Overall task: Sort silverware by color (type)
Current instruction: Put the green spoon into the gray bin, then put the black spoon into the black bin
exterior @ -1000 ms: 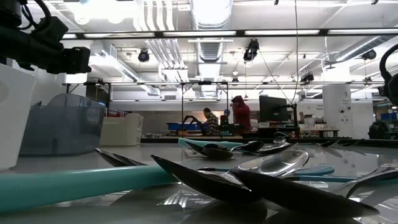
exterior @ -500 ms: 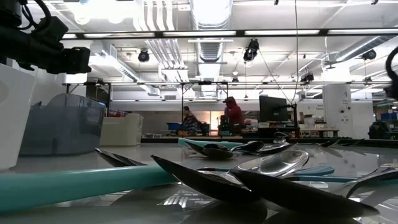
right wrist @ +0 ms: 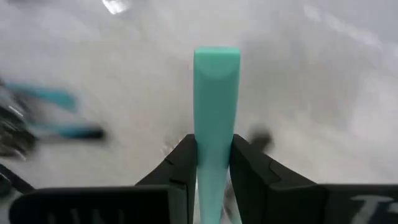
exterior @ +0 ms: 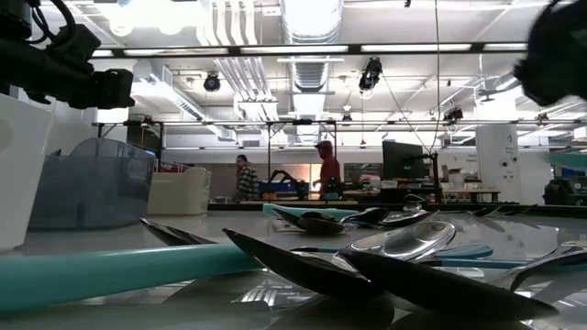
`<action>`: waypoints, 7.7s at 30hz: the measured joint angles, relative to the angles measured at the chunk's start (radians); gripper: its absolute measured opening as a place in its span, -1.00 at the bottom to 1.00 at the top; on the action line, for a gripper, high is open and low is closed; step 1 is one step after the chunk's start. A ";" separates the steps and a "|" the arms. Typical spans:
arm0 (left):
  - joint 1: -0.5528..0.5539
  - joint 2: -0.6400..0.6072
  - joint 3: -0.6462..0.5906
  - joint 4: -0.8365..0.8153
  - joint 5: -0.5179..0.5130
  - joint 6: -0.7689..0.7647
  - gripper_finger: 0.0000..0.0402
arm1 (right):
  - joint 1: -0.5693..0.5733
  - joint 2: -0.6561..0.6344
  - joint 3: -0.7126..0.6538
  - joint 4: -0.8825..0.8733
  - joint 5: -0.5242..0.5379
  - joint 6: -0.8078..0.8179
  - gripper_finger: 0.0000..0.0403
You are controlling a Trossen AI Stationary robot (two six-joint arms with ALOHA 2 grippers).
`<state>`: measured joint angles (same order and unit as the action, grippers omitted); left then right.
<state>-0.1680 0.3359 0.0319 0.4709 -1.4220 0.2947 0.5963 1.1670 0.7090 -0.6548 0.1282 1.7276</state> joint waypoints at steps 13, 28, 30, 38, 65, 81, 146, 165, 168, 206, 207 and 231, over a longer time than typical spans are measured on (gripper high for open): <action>0.000 0.000 0.000 0.000 0.000 0.000 -0.55 | -0.379 -0.025 0.001 0.550 0.152 -0.826 -0.69; 0.000 0.000 0.000 0.000 0.000 0.000 -0.55 | -0.743 0.067 0.002 1.053 0.126 -1.410 -0.69; 0.000 0.000 0.000 0.000 0.000 0.000 -0.55 | -0.788 0.093 0.002 1.131 0.126 -1.481 -0.69; 0.000 0.000 0.000 0.000 0.000 0.000 -0.55 | -0.958 0.268 0.015 1.548 -0.003 -1.552 -0.69; 0.000 0.000 0.000 0.000 0.000 0.000 -0.55 | -1.006 1.033 0.939 1.466 -0.349 -1.358 -0.69; 0.000 0.000 0.000 0.000 0.000 0.000 -0.55 | -0.996 1.179 1.207 1.124 -0.441 -1.441 -0.59; 0.003 0.005 0.000 0.005 -0.001 0.034 -0.55 | -1.057 0.108 0.392 0.314 -0.492 -1.760 -0.66; 0.003 0.006 0.000 0.029 0.072 -0.003 -0.55 | -1.060 -0.006 0.206 0.405 -0.376 -1.685 -0.66; 0.003 0.004 0.000 0.077 0.040 0.008 -0.55 | -1.059 -0.007 0.205 0.404 -0.329 -1.657 -0.68; 0.013 0.068 0.066 0.425 0.638 -0.402 -0.55 | -1.057 -0.008 0.133 0.398 -0.179 -1.579 -0.72; 0.013 0.078 0.074 0.417 0.672 -0.416 -0.55 | -1.057 -0.011 0.133 0.393 -0.178 -1.580 -0.73; 0.038 0.556 0.436 0.232 0.566 -0.453 -0.55 | -1.057 -0.152 0.129 0.166 0.007 -1.570 -0.73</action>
<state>-0.1297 0.8921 0.4674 0.7029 -0.8557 -0.1585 -0.4605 1.0152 0.8380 -0.4887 0.1349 0.1574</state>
